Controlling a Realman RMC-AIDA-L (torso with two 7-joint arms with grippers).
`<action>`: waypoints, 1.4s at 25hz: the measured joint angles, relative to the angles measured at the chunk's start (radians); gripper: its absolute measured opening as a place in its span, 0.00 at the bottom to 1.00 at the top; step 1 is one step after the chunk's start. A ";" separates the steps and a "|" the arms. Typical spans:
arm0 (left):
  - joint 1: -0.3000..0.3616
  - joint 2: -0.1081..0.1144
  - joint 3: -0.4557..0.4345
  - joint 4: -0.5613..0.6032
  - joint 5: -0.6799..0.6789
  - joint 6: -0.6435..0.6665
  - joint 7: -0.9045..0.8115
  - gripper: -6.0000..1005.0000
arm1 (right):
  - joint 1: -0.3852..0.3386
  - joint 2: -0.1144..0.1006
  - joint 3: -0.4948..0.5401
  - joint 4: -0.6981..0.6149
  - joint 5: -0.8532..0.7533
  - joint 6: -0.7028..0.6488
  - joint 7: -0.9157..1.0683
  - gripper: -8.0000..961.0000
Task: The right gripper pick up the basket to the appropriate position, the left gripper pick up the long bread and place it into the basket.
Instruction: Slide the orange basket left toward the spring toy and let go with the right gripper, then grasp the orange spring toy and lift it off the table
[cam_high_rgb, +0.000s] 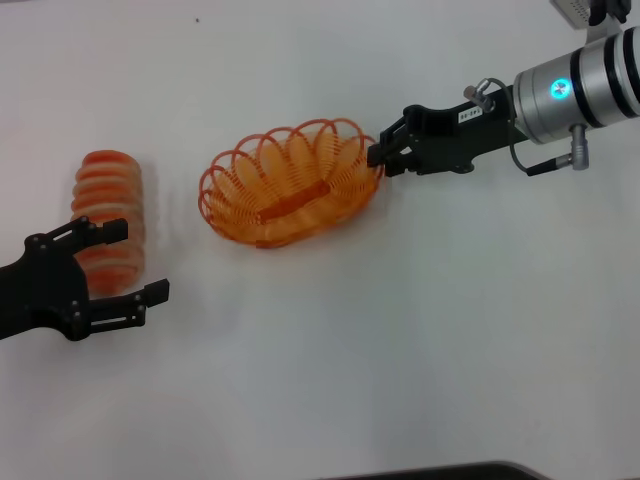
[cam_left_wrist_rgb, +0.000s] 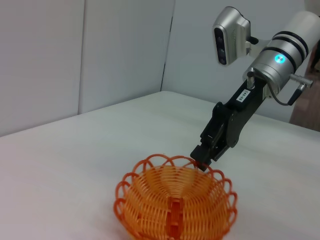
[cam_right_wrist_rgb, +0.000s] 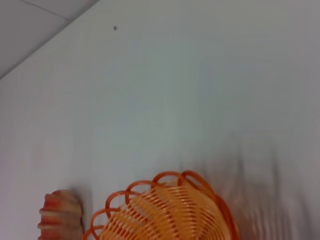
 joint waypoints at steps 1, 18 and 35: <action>0.000 0.000 0.000 0.000 0.000 0.000 0.000 0.94 | 0.000 0.000 -0.002 0.000 0.000 -0.002 0.000 0.22; 0.000 0.000 -0.006 0.002 -0.007 0.010 -0.010 0.94 | -0.059 -0.033 0.071 -0.079 0.157 -0.034 -0.192 0.86; -0.027 -0.016 -0.009 -0.015 -0.010 -0.004 -0.046 0.94 | -0.327 -0.005 0.109 -0.018 0.446 -0.156 -1.439 0.90</action>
